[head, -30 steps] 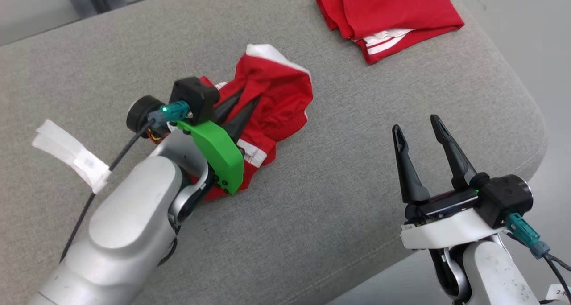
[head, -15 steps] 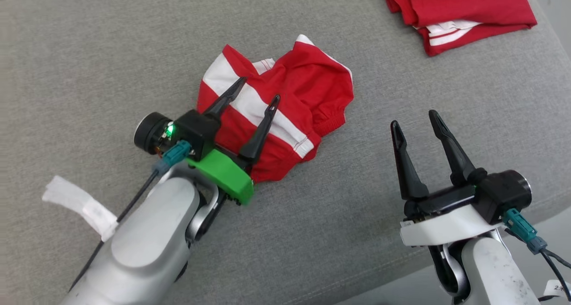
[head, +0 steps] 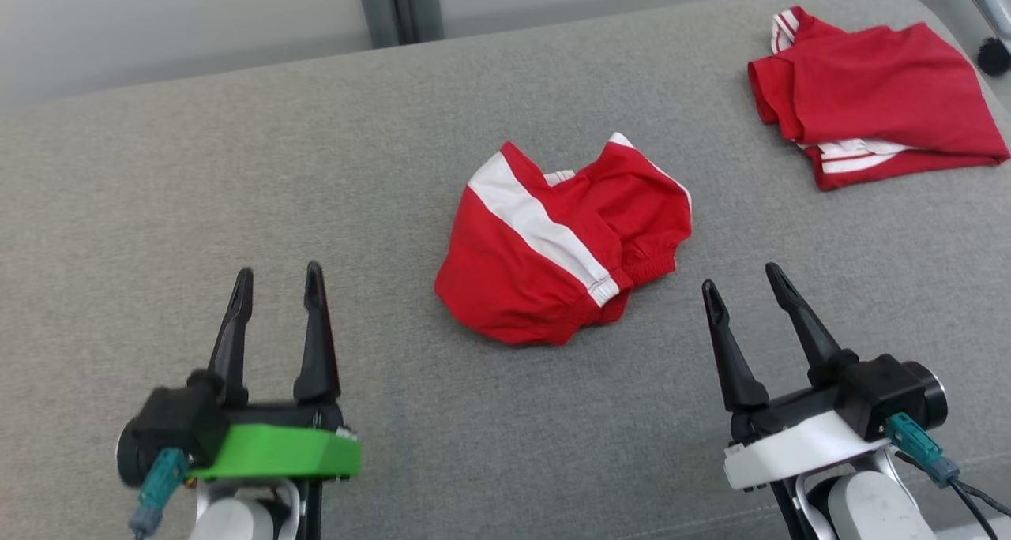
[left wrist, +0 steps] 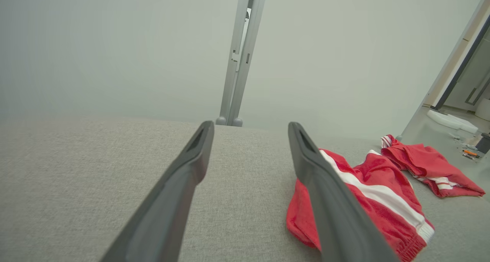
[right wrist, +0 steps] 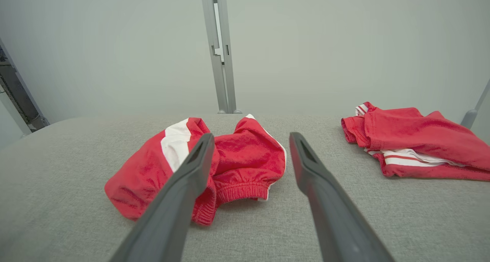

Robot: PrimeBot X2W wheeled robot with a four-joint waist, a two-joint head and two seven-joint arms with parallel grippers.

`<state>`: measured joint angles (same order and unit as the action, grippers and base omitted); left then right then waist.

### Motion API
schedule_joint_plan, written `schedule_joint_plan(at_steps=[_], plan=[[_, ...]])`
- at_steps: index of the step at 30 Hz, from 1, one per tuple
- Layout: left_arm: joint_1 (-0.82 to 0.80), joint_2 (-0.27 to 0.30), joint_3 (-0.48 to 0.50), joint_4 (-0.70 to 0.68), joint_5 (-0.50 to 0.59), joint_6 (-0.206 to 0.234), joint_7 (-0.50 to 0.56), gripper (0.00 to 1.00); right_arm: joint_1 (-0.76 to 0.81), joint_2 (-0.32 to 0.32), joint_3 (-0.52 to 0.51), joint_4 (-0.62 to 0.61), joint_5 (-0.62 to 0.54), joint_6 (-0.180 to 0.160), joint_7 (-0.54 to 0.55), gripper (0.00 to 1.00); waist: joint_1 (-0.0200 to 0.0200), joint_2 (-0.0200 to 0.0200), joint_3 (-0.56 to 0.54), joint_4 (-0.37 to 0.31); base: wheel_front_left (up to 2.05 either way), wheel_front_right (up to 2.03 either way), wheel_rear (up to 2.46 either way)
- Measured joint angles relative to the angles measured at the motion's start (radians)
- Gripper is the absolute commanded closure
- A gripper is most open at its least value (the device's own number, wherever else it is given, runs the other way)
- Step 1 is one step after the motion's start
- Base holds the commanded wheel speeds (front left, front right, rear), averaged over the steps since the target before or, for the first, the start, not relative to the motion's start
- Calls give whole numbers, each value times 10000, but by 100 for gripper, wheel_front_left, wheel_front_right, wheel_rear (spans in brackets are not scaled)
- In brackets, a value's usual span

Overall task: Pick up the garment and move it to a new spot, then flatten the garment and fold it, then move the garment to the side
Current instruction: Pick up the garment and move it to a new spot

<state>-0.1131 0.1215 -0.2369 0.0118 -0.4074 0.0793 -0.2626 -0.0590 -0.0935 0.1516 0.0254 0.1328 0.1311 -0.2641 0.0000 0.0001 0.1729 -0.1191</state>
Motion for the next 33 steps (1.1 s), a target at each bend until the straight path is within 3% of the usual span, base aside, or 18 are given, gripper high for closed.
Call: schedule_joint_plan(at_steps=[9, 12, 19, 33], plan=[[2434, -518, 1053, -268, 2355, 109, -13, 0, 737, -2, -128, 192, 56, 0, 0, 0, 0, 0, -1194, 834, 0, 0, 0], [2696, -654, 1262, -360, 2405, 128, -12, 0, 983, 17, -240, 257, 67, 0, 0, 0, 0, 0, -1425, 1099, 0, 0, 0], [2937, -702, 1296, -313, 2468, -311, -12, 0, 1170, 119, -176, 418, 67, 0, 0, 0, 0, 0, -1807, 1410, 0, 0, 0], [2936, -706, 1127, -276, 2426, -339, -13, 0, 1197, 226, -299, 464, 65, 0, 0, 0, 0, 0, -1839, 1258, 0, 0, 0]])
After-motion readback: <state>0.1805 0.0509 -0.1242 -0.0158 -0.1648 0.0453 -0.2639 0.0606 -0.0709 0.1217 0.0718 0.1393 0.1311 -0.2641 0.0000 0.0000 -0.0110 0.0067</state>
